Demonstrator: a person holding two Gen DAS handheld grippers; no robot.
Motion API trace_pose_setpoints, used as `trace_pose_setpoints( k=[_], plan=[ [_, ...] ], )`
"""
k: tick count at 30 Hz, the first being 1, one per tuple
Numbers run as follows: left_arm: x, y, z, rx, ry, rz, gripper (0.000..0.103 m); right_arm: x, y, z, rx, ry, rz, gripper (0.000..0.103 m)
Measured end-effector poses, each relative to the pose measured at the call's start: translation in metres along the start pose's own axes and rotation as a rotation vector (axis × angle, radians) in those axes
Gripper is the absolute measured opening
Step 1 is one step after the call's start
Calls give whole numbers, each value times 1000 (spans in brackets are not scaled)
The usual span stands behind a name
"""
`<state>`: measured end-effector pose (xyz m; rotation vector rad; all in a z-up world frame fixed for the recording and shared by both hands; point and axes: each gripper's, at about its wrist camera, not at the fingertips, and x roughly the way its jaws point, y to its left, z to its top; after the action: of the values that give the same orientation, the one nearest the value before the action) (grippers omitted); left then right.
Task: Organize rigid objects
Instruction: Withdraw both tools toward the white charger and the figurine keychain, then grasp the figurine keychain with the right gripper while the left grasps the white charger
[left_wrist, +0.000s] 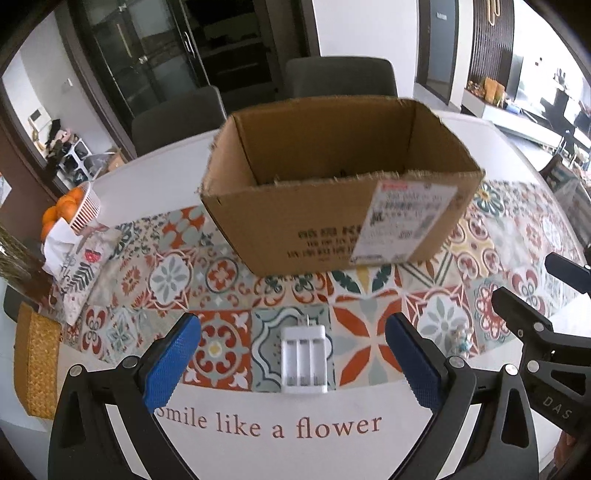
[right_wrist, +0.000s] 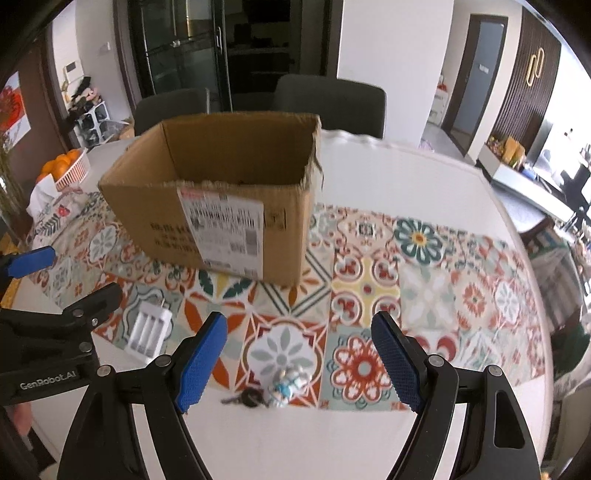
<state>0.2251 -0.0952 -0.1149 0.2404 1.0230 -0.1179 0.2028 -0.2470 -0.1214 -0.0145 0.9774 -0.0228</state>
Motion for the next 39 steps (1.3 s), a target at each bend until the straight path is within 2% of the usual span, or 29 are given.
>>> trace_pose_setpoints(
  k=[9, 20, 28, 39],
  plan=[
    [19, -5, -22, 20, 44, -23, 101, 16, 1, -30, 54, 41, 23, 78],
    [37, -12, -44, 34, 57, -62, 100, 38, -4, -62, 165, 65, 63, 63],
    [58, -14, -55, 26, 82, -60, 100, 60, -6, -78, 228, 100, 75, 52],
    [73, -7, -60, -2, 66, -44, 99, 81, -6, -85, 302, 113, 67, 44]
  ],
)
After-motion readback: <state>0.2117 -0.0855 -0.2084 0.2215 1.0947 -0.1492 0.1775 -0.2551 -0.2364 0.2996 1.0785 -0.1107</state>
